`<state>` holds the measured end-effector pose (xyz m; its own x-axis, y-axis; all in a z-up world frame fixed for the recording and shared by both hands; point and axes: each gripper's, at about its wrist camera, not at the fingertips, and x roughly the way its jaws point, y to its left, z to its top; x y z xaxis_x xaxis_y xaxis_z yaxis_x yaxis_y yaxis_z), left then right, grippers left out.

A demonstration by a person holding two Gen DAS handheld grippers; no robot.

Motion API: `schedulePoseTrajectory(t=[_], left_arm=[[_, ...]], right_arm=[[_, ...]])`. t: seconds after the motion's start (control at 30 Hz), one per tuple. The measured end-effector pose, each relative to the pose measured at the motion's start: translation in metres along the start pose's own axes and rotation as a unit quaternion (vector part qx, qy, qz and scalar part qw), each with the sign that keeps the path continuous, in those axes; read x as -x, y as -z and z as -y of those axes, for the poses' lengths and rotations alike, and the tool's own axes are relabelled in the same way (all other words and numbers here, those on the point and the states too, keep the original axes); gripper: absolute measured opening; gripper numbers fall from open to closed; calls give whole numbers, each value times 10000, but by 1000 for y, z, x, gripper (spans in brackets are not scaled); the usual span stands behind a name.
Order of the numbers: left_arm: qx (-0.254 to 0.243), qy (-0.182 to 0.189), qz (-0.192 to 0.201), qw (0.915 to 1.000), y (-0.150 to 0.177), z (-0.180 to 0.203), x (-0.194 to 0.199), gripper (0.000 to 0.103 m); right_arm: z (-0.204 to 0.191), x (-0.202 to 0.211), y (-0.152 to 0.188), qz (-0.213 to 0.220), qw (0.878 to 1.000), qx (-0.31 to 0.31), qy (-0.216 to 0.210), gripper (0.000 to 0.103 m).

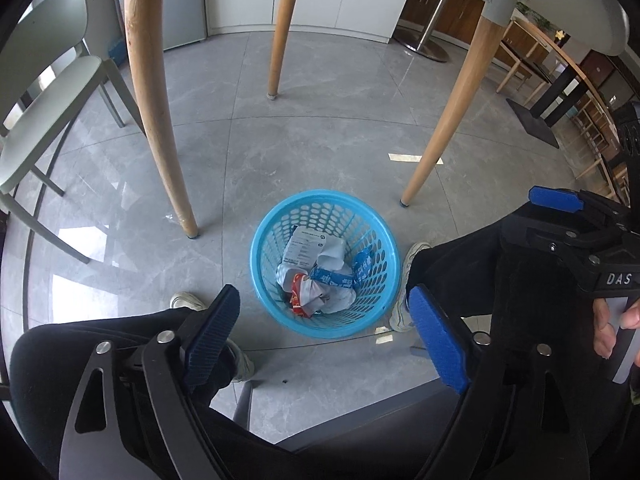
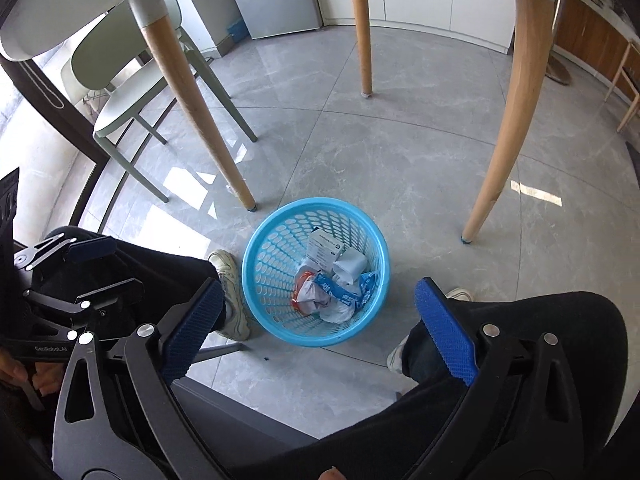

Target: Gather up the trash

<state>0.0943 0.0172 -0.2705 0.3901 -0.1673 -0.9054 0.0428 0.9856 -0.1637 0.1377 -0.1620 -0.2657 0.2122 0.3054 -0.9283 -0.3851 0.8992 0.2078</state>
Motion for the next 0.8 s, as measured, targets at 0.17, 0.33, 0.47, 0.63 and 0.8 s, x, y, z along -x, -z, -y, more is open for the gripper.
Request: schedulePoseTrajectory(t=[0.17,0.33,0.47,0.63,0.8], left_arm=[[36,-114,80,9999,5,-2,5,97],[122,-30,128,9998,7,-8,7,97],[140,-92,192,9997,8,-8,10,97],[156,-167,284,9993,8,-6,12,97],[212,-229,276,9991,7,-9,10,97]], right_arm=[[-5,17,10,124,9996,244,-6,94],[-9,29,14,381,9986,362,-58,94],[-10,28,16,409,9983,420,-67,95],[-12,24,15,343,9983,466,-45,95],[-16,20,14,242,9985,497,-42,95]])
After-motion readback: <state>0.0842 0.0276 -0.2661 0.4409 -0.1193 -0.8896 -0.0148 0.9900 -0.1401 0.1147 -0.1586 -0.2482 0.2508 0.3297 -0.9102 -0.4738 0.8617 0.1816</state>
